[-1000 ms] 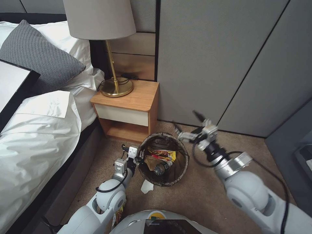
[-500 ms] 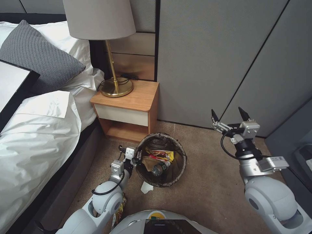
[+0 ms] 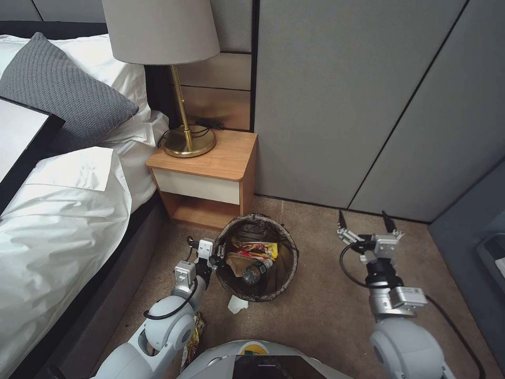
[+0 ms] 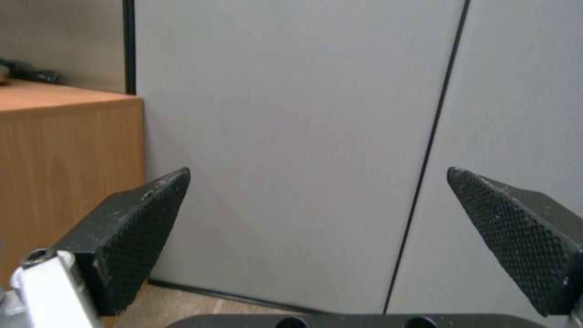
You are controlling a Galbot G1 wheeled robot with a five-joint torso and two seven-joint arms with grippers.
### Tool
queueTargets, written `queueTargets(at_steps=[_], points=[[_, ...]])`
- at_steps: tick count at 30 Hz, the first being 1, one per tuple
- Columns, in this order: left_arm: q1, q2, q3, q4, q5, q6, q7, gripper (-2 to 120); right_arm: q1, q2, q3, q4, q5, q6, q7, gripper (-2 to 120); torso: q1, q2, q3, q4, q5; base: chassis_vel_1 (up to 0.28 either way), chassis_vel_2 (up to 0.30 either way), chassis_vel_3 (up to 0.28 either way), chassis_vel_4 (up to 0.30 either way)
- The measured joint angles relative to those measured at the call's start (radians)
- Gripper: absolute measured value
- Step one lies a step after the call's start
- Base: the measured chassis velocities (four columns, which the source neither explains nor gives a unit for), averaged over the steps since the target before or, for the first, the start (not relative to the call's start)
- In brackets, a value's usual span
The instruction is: Pick up the trash bin, then pick up the garbage from the floor and place it into the trash bin.
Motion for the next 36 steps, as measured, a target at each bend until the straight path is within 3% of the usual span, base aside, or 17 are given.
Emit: queueTargets(at_steps=[36], points=[[0.029,0.000,-0.022,-0.007,0.004,-0.002,-0.007,3,0.008,0.027,-0.062,-0.001,-0.043,0.009,0.013,100,0.000,0.000,0.000,0.0001,0.0001,0.001,0.001,0.001,0.001]])
